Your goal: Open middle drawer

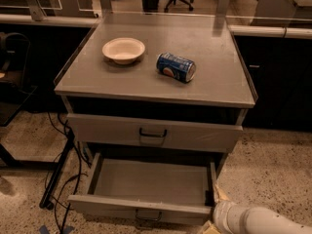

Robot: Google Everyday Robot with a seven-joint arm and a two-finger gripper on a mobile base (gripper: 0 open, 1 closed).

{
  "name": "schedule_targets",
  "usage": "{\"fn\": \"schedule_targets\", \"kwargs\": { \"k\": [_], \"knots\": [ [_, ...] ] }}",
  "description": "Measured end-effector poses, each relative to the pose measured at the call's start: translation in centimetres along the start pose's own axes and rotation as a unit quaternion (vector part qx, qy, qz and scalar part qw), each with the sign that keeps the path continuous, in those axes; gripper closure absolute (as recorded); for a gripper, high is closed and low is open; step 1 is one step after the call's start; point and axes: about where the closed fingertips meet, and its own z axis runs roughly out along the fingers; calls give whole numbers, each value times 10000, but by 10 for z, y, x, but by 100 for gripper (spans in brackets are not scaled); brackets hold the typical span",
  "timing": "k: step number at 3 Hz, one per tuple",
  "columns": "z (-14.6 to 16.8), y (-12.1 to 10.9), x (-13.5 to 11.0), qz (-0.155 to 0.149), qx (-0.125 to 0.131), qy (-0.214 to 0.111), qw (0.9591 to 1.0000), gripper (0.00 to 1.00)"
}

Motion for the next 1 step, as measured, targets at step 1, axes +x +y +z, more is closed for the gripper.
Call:
{"fn": "schedule_targets", "kwargs": {
  "k": [1],
  "knots": [
    [0, 0, 0, 0, 0, 0, 10000, 0]
  ]
}}
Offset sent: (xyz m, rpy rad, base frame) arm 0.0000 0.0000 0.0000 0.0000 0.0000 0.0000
